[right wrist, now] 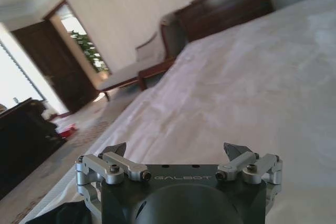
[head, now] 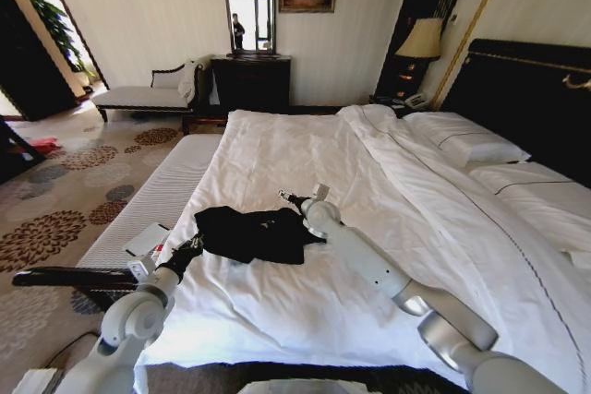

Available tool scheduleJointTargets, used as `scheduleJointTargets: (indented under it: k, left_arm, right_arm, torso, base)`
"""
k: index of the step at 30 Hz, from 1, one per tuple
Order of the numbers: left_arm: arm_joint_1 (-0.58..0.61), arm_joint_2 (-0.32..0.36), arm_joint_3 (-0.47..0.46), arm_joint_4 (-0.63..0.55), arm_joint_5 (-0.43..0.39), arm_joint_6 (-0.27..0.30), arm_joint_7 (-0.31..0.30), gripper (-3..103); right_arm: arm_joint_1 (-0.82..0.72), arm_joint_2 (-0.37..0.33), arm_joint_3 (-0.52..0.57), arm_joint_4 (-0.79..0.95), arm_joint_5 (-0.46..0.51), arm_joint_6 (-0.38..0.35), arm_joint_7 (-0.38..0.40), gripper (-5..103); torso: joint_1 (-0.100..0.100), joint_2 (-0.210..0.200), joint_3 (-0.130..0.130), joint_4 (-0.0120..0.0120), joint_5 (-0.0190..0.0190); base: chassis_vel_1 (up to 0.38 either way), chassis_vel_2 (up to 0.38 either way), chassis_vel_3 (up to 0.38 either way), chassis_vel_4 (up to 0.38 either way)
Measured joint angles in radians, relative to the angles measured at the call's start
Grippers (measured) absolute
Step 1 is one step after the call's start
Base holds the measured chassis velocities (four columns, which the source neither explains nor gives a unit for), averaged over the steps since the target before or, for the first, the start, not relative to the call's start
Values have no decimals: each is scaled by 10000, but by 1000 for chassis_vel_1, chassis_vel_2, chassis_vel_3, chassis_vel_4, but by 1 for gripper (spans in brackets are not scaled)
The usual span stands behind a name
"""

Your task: Fold the clothes on the bed.

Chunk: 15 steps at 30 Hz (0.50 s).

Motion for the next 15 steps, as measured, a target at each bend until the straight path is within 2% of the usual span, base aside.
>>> scheduleJointTargets:
  k: [1,2,3,4,5,6,8,11,12,13,15]
  left_arm:
    - [15,-16,-6,-13,16,-10,0,0]
    - [15,-16,-6,-13,16,-10,0,0]
    - [30,-34,-25,-33,30,-15,1,0]
    - [41,-40,-38,-44,36,-17,0,0]
    - [65,-64,-68,-87,49,-21,1,0]
    - [74,-80,-82,-109,56,-23,0,0]
    - [77,-88,-85,-118,58,-23,1,0]
    - [81,-191,-99,-153,119,-28,1,0]
    - [81,-191,-99,-153,119,-28,1,0]
    - [89,-227,-97,-157,150,-32,0,0]
    - [113,-266,-91,-165,200,-41,1,0]
  right_arm:
    - [194,-69,-211,-392,-482,397,-1114,100]
    - [194,-69,-211,-392,-482,397,-1114,100]
    - [425,-12,-339,-859,-1068,780,-2020,100]
    - [535,31,-387,-1071,-1319,948,-2352,100]
    - [959,205,-581,-1744,-2143,1379,-3170,100]
    - [1165,276,-718,-2066,-2517,1532,-3422,100]
    - [1254,308,-791,-2217,-2678,1609,-3531,100]
    - [1795,540,-1471,-3276,-3584,2347,-4702,100]
    - [1795,540,-1471,-3276,-3584,2347,-4702,100]
    - [1929,682,-1655,-3786,-3745,2710,-5841,100]
    - [2062,857,-1742,-4367,-3880,2933,-7500,100]
  torso:
    - [0,0,0,-2,1]
    - [0,0,0,-2,1]
    - [0,0,0,2,2]
    - [0,0,0,3,1]
    - [1,0,0,9,0]
    - [1,0,0,10,-2]
    - [1,-1,0,10,-2]
    - [1,0,0,4,-2]
    - [1,0,0,4,-2]
    - [0,0,0,5,-1]
    - [1,0,1,5,-1]
  base:
    - [0,0,0,0]
    - [0,0,0,0]
    - [0,0,0,0]
    - [0,0,0,0]
    - [0,0,0,0]
    - [0,0,0,0]
    - [0,0,0,0]
    - [0,0,0,0]
    - [0,0,0,0]
    - [0,0,0,0]
    - [0,0,0,0]
